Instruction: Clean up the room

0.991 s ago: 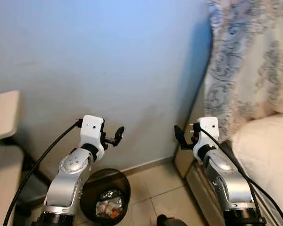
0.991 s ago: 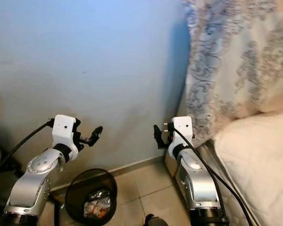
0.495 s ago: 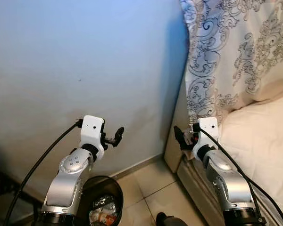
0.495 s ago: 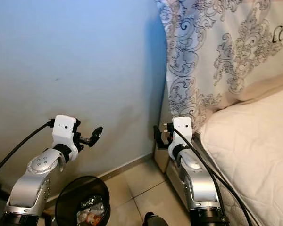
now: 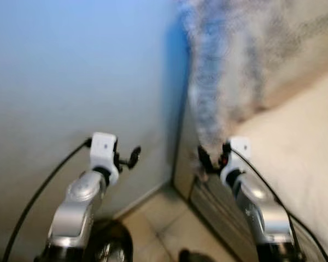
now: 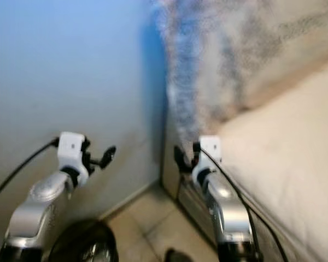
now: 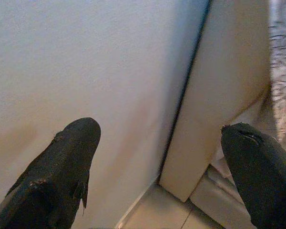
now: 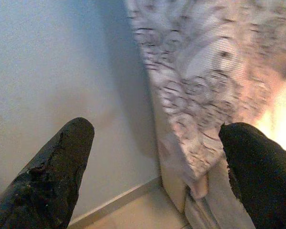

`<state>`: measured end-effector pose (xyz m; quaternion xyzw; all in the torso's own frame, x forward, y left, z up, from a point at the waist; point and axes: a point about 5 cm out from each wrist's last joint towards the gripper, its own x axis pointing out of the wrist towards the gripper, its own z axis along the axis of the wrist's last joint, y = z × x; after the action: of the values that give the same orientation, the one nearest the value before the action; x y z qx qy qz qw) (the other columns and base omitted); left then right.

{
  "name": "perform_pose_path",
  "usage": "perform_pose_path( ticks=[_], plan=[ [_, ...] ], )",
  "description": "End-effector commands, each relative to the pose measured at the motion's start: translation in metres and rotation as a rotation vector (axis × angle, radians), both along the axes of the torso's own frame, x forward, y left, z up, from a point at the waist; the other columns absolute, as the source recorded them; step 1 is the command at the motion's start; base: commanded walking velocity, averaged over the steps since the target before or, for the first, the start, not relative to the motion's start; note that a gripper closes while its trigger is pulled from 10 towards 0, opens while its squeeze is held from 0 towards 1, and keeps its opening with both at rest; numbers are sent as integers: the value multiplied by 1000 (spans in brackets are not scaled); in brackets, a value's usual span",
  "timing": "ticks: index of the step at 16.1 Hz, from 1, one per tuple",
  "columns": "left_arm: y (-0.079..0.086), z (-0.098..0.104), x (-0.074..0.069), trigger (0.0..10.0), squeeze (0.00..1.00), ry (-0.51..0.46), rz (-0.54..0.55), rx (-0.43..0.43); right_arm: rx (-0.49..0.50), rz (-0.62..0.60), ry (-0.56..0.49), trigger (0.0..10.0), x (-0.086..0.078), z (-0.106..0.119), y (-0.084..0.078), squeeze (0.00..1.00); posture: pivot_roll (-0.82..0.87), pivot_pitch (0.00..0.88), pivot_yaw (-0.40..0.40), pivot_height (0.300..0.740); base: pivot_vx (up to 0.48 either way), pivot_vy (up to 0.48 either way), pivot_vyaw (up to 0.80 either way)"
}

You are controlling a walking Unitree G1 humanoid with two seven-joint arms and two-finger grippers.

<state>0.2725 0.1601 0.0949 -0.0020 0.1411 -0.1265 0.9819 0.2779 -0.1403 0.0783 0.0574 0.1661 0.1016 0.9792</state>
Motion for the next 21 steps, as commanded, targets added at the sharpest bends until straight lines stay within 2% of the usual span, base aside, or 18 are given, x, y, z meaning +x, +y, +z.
perform_pose_path(
  ticks=[1, 7, 10, 15, 21],
  plan=[
    [-4, 2, 0, 10000, 0, 0, -12, -11, 0, -23, -4, 10000, 0, 3, -7, 0, 37, 0, 32, 740, 0, 0, -800],
    [-1, 4, 1, 10000, 0, 9, 19, -21, -1, -11, -15, 10000, 2, 5, -6, 0, 45, 0, 27, 740, 0, 0, -800],
    [2, 4, 2, 10000, 0, -29, 24, 62, -24, 5, -12, 10000, 2, 5, -4, 0, 43, 0, 29, 740, 0, 0, -800],
    [4, 8, 6, 10000, 0, -59, 32, 68, -68, 22, -23, 10000, 1, 4, -4, 0, 39, 0, 36, 740, 0, 0, -800],
    [5, 7, 7, 10000, 0, -63, 41, 64, -50, -2, -25, 10000, 1, 3, -5, 0, 41, 0, 38, 740, 0, 0, -800]
  ],
)
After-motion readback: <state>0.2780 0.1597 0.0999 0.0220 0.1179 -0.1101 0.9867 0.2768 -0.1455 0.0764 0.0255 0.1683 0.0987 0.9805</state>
